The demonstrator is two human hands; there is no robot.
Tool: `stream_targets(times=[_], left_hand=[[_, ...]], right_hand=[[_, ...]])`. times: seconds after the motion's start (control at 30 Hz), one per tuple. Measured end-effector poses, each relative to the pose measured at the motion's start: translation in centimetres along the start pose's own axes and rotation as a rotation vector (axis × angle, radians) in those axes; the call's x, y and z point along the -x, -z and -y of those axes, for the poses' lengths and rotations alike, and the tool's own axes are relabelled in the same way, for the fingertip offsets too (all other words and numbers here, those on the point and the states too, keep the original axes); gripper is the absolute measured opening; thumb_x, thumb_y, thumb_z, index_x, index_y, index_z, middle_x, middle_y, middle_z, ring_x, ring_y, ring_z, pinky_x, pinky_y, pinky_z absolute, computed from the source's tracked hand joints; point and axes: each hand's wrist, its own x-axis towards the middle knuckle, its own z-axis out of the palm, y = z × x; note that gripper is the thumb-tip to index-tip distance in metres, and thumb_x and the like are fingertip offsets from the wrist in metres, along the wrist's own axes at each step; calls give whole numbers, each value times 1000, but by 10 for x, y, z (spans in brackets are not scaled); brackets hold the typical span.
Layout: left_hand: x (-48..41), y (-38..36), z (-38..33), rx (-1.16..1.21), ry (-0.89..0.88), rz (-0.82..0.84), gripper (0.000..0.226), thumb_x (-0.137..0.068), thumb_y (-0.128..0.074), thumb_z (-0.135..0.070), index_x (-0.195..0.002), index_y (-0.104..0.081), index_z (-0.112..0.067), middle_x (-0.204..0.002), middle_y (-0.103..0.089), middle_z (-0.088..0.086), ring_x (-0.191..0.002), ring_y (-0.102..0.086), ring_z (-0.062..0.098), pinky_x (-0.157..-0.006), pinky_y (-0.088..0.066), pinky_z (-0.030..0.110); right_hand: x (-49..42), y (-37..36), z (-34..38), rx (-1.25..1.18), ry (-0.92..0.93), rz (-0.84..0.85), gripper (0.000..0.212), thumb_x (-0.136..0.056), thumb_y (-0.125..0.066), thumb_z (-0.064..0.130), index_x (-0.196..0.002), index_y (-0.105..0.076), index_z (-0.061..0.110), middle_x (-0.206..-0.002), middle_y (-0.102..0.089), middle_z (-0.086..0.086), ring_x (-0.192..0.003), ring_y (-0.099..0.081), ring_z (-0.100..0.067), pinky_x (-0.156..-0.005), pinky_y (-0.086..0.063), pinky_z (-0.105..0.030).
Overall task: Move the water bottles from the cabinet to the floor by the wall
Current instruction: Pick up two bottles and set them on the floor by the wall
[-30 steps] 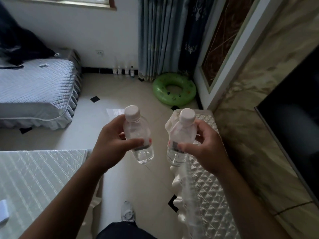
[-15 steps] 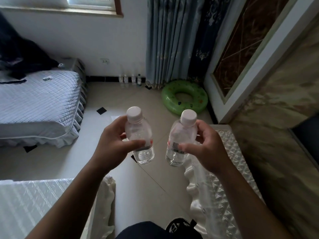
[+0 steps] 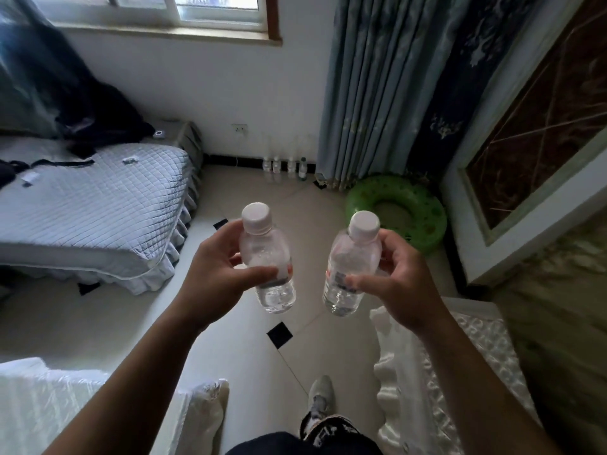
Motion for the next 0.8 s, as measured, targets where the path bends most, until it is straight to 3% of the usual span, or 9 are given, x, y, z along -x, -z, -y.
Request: stream_targets(times=[0.33, 0.7, 0.8], left_hand=[[-124, -3, -13, -1, -14, -76, 63, -54, -84, -24, -114, -65, -19, -108, -73, 10, -101, -70, 28, -94, -54, 50], [-262, 46, 18, 75, -12, -110, 68, -57, -85, -21, -120, -62, -12, -113, -71, 13, -106, -68, 32, -97, -51, 56], [-307, 73, 27, 80, -15, -112, 66, -57, -85, -22, -119, -63, -16, -112, -72, 10, -105, -69, 30, -96, -53, 53]], right_hand=[[-153, 31, 17, -11, 56, 102, 62, -54, -86, 23, -111, -63, 29, -100, -72, 7, -93, -68, -11, -82, -55, -30], [-302, -11, 26, 43, 70, 138, 65, -51, -87, 24, -112, -64, 27, -100, -73, 6, -91, -69, -11, -81, -56, -31], [-348, -38, 30, 53, 59, 131, 66, -51, -88, 27, -113, -64, 29, -102, -72, 6, -93, -69, -14, -85, -57, -38]])
